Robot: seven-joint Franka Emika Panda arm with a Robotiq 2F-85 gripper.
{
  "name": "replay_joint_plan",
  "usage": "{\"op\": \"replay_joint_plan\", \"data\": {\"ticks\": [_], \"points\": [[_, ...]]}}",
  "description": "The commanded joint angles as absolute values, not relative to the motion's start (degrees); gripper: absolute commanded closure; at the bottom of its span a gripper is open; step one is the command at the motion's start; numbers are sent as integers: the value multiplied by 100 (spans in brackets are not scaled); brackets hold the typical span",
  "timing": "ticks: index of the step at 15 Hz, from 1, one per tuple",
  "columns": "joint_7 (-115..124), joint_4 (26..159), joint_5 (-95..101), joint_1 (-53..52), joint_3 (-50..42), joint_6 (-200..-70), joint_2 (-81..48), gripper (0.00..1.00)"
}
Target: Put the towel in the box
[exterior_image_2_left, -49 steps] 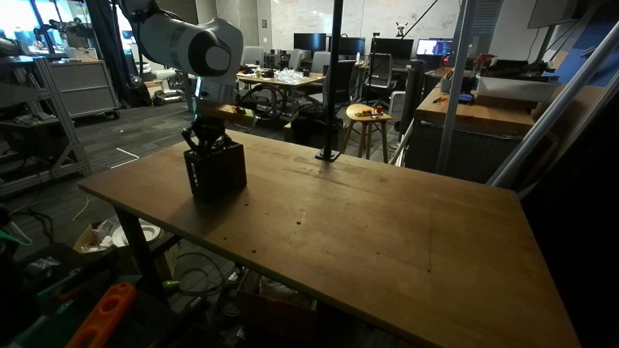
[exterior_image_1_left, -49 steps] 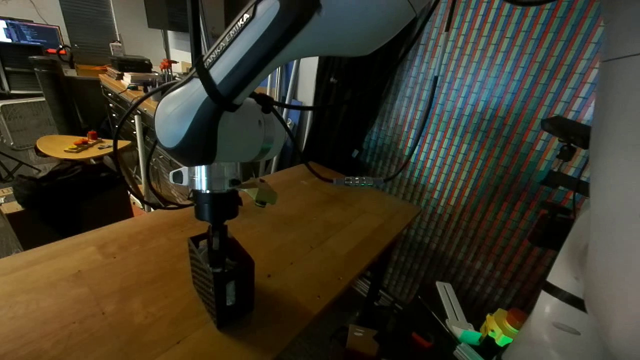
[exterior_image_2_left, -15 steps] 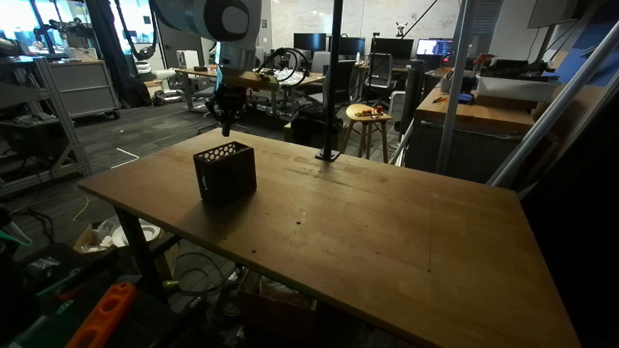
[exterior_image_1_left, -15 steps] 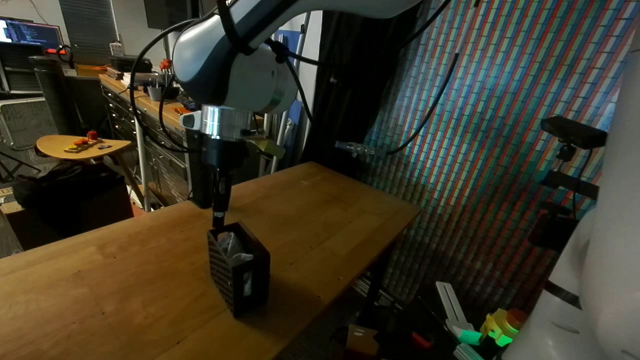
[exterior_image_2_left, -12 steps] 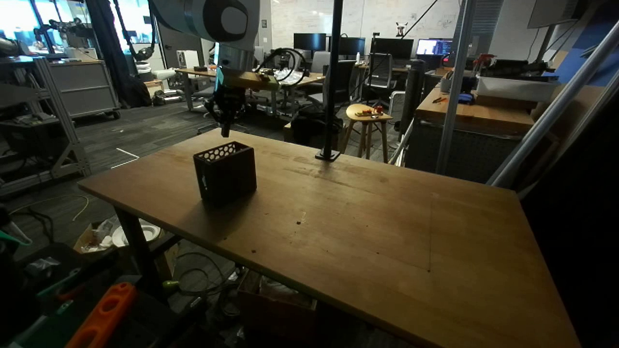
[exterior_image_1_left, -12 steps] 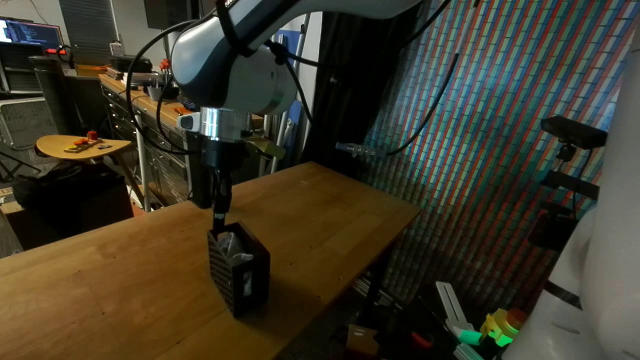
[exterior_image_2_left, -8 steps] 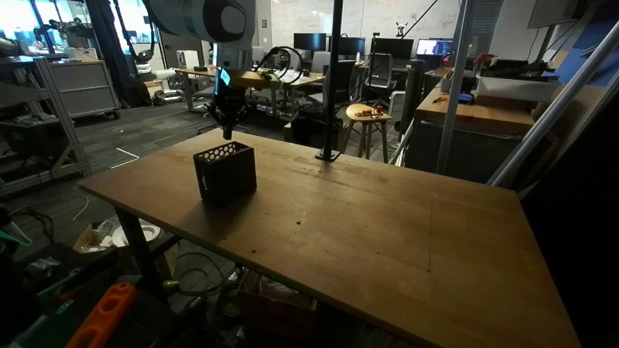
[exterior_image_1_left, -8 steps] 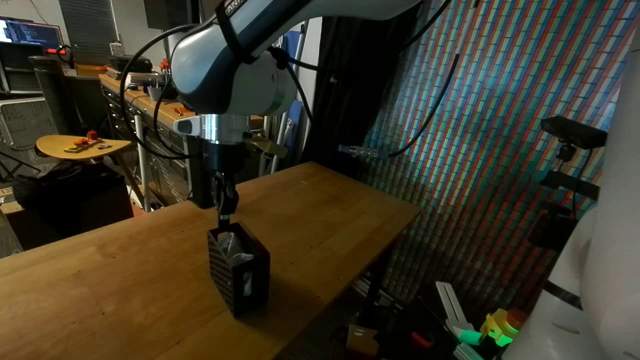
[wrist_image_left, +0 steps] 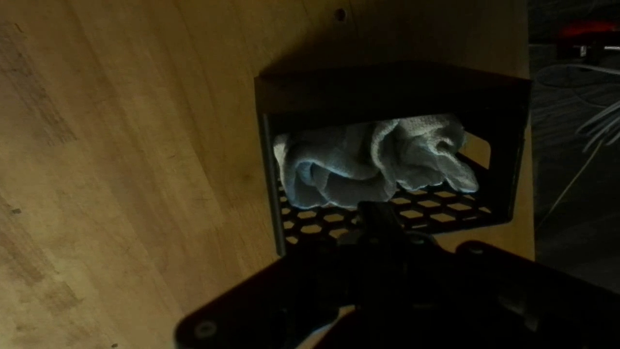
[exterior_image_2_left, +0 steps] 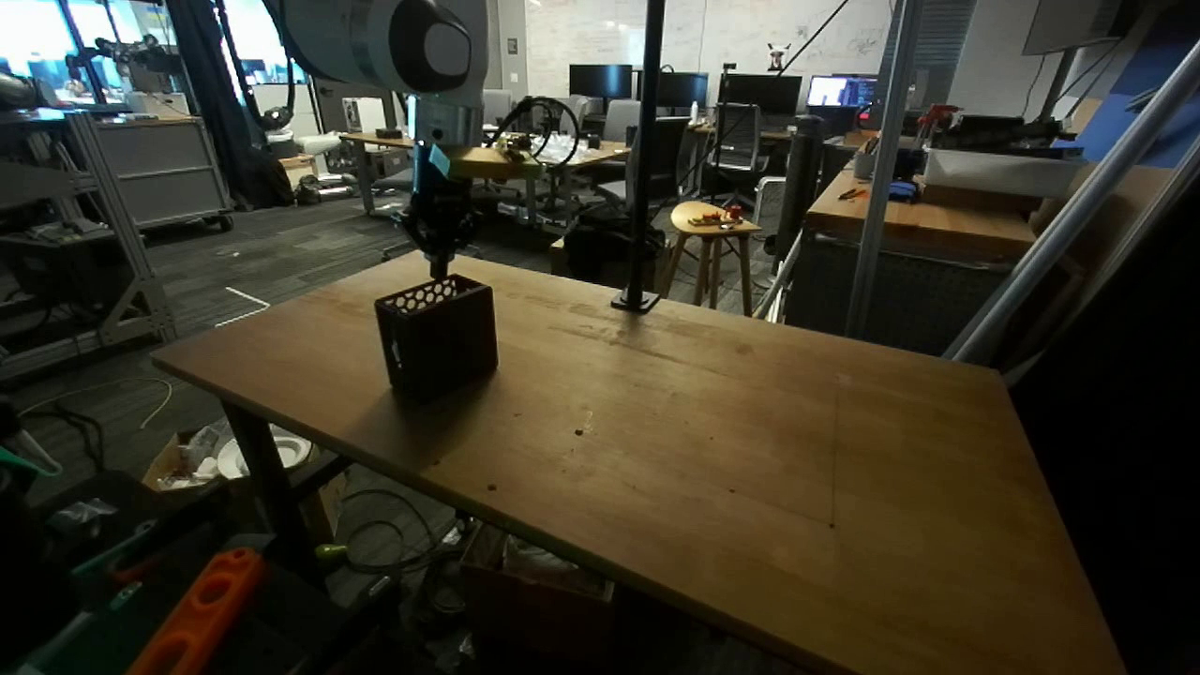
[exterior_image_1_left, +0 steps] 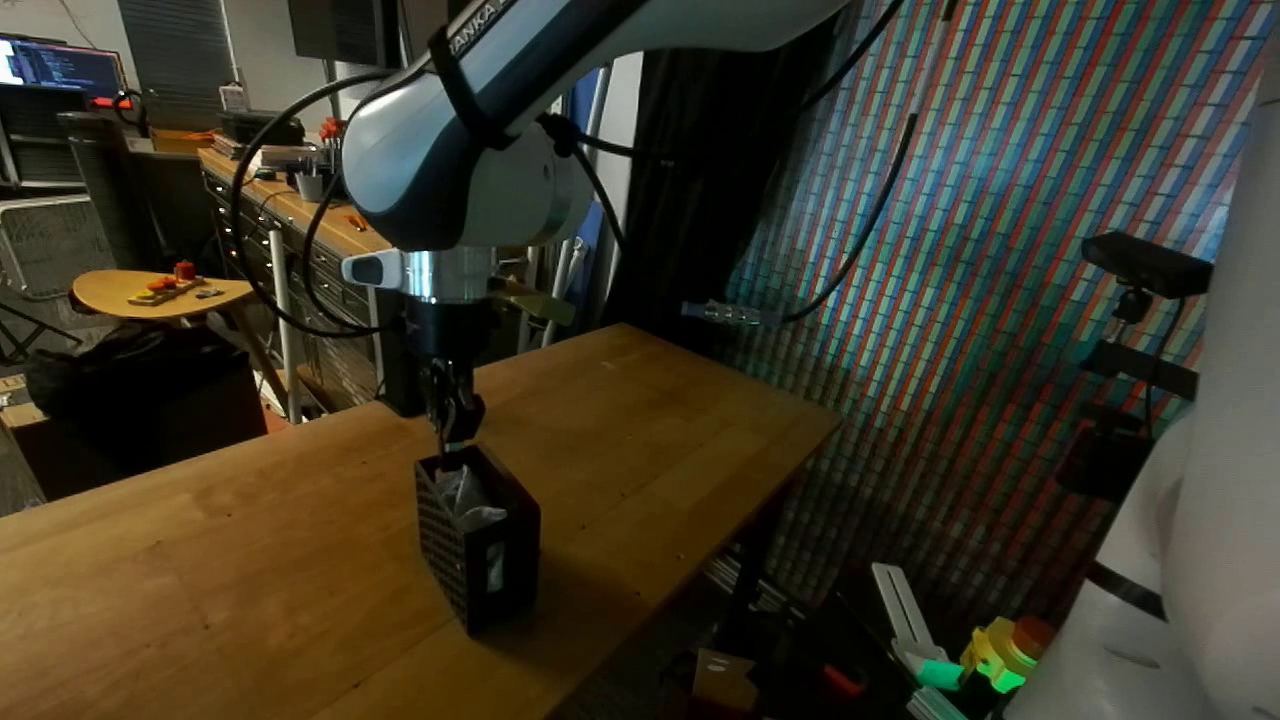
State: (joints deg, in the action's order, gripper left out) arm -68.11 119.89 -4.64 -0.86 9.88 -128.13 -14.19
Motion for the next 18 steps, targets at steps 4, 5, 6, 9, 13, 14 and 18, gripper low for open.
{"op": "replay_joint_plan", "data": {"ticks": [4,5,6,9,13,14,18], "points": [[-6981,12221,-448,-137,998,-13214,-1578,96],[-6983,12232,-441,-131,997,-13241,-1622,95],[-6985,12252,-435,-128,1000,-13290,-1660,96],[-7002,12310,-462,-104,1019,-13427,-1780,97],[-6953,12459,-590,-43,1046,-13650,-1936,96],[-6942,12495,-632,-27,1059,-13713,-1980,95],[-6920,12568,-911,15,1138,-13893,-2139,96]]}}
